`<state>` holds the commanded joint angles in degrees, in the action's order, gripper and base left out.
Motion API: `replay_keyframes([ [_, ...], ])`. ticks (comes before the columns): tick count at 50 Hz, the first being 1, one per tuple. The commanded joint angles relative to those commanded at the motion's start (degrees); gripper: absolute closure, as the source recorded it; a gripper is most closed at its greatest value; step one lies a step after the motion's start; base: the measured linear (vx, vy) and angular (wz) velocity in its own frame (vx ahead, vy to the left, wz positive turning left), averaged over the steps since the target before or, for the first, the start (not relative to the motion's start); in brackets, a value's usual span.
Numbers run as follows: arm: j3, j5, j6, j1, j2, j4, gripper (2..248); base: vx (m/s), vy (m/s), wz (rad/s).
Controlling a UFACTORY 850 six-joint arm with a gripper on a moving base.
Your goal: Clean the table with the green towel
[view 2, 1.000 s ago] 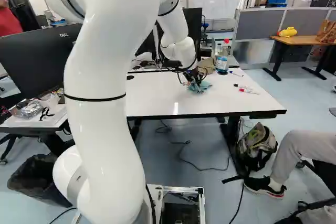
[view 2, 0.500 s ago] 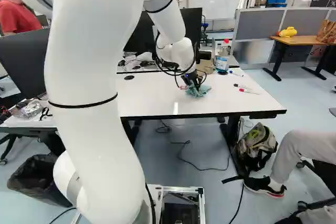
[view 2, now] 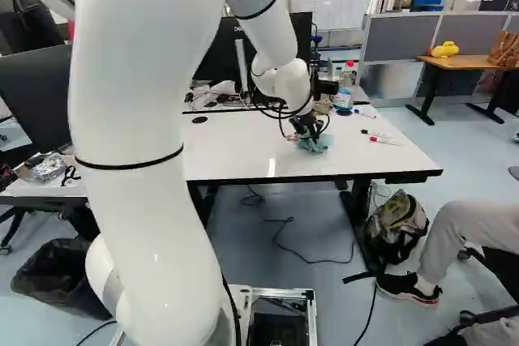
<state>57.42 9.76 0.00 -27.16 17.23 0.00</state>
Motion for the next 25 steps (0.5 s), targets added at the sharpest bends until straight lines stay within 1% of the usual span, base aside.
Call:
replay_keyframes([
  [15,4.4,0.0,0.0,-1.4,3.5,0.0,200,0.0,0.0,0.0],
  [25,7.3,0.0,0.0,-1.3,5.8,0.0,200,0.0,0.0,0.0],
])
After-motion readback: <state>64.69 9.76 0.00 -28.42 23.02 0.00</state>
